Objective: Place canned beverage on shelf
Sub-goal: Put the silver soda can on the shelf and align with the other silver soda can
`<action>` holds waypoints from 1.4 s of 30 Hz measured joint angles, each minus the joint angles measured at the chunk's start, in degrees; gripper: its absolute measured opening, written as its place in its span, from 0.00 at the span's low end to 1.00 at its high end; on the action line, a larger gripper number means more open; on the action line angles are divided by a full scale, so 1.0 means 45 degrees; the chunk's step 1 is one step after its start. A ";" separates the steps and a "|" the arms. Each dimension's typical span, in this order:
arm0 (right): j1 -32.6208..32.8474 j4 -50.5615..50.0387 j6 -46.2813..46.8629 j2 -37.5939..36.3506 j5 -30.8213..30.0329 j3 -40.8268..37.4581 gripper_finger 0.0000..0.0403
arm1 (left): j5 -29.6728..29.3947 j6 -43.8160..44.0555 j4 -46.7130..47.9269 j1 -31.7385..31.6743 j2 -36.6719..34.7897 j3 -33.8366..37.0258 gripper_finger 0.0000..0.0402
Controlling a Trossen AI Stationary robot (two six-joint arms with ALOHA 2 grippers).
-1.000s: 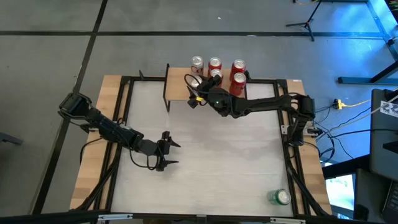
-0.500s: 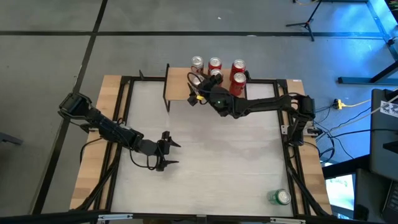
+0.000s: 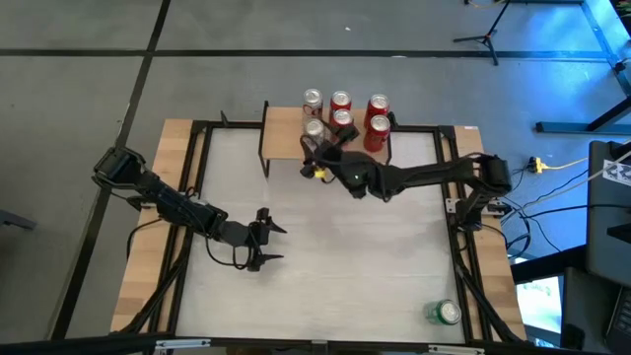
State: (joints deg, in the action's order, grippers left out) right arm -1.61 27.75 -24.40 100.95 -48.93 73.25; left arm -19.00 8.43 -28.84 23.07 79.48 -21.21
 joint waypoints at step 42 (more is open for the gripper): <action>-0.0457 -0.5332 0.1885 0.0832 0.1909 -0.0009 0.33 | 0.0002 0.0053 -0.0083 -0.0005 0.0002 0.0000 0.85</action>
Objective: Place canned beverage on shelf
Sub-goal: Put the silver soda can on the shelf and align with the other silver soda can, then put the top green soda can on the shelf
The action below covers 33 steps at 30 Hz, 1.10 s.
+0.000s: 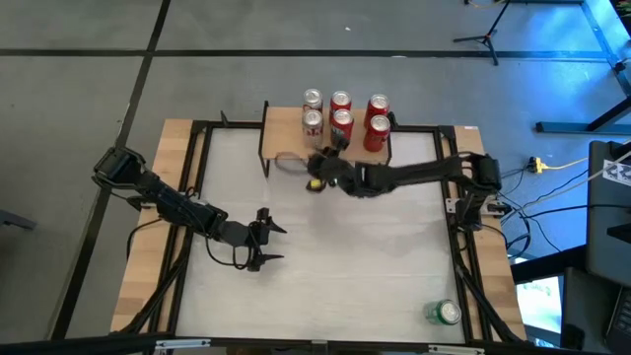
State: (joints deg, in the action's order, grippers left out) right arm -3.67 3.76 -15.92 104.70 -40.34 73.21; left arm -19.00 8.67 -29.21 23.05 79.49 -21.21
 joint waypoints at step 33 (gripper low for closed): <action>0.4883 0.2875 0.0366 -0.4686 0.4203 -0.5869 0.33 | 0.2045 0.0284 1.3393 -0.0637 -0.0253 -0.7626 0.85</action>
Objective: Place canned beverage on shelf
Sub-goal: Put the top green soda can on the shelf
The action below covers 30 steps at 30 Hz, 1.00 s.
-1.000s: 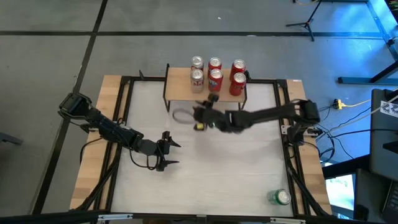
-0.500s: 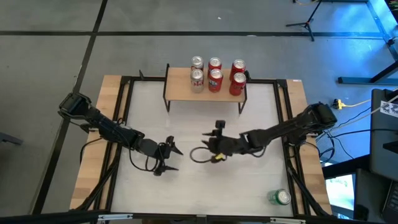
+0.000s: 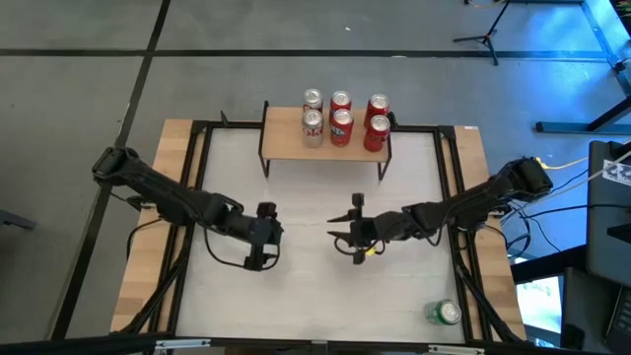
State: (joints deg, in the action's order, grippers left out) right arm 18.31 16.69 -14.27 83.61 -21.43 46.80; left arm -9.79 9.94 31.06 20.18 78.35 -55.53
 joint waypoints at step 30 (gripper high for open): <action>-0.0073 -0.0730 0.0547 0.0024 -0.0239 -0.0004 0.33 | 0.1007 0.1668 0.2900 -0.0461 -0.0009 -0.2130 0.85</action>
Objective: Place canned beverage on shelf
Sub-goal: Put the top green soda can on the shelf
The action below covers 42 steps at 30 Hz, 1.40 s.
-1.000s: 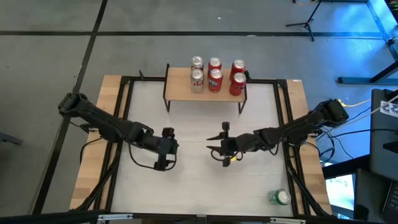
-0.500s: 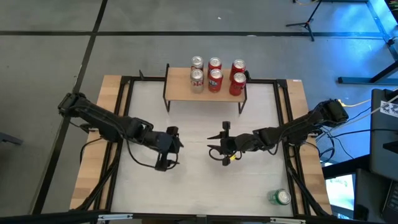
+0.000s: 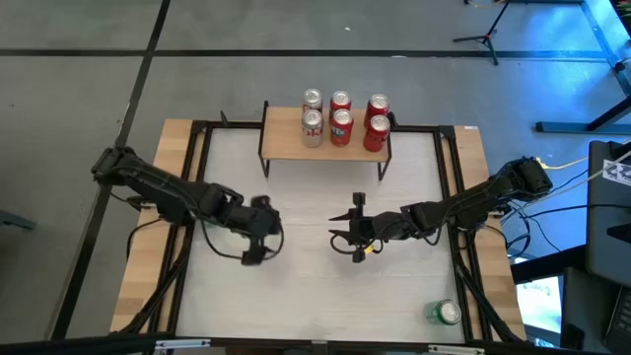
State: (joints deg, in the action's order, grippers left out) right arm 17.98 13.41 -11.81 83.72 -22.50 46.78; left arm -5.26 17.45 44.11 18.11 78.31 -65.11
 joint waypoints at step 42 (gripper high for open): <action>0.0000 -0.0656 0.0571 0.0005 -0.0230 0.0000 0.33 | 0.0175 0.3707 1.0186 -0.3395 -0.2736 0.3268 0.85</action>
State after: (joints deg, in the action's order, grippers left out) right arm 17.98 10.46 -9.24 83.74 -23.54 46.78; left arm -4.48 34.13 89.94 2.83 66.00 -50.41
